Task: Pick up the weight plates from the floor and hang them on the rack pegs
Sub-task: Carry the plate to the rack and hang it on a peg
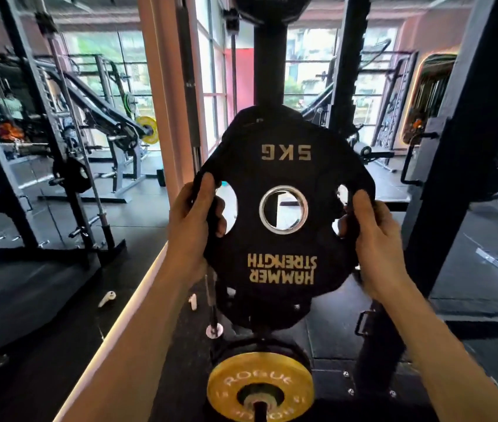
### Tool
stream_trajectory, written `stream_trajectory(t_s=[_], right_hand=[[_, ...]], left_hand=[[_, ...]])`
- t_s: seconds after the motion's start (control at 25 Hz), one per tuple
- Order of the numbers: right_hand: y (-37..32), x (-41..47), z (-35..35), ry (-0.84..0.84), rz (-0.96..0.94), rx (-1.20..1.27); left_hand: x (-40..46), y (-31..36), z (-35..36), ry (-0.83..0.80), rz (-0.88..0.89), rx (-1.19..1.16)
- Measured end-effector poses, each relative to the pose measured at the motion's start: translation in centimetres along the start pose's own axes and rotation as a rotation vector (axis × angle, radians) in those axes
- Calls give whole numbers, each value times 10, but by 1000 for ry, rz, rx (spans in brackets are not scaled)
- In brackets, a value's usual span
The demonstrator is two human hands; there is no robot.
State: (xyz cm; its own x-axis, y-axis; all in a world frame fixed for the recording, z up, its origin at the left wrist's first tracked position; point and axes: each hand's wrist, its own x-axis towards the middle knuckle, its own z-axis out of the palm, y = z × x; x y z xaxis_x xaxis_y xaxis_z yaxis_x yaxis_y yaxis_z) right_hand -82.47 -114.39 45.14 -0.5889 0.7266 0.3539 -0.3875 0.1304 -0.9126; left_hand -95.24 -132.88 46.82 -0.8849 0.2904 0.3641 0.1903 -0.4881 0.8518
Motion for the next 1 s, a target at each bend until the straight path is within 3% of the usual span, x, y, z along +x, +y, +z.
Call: stream_trajectory(t_s=[0.36, 0.6, 1.0], right_hand=[[7, 97, 41, 15, -65, -63], [29, 131, 52, 32, -74, -152], [63, 178, 60, -1, -61, -129]], left_hand=[[107, -9, 10, -39, 69, 50], [135, -39, 7, -3, 17, 90], [179, -65, 5, -81, 45, 46]])
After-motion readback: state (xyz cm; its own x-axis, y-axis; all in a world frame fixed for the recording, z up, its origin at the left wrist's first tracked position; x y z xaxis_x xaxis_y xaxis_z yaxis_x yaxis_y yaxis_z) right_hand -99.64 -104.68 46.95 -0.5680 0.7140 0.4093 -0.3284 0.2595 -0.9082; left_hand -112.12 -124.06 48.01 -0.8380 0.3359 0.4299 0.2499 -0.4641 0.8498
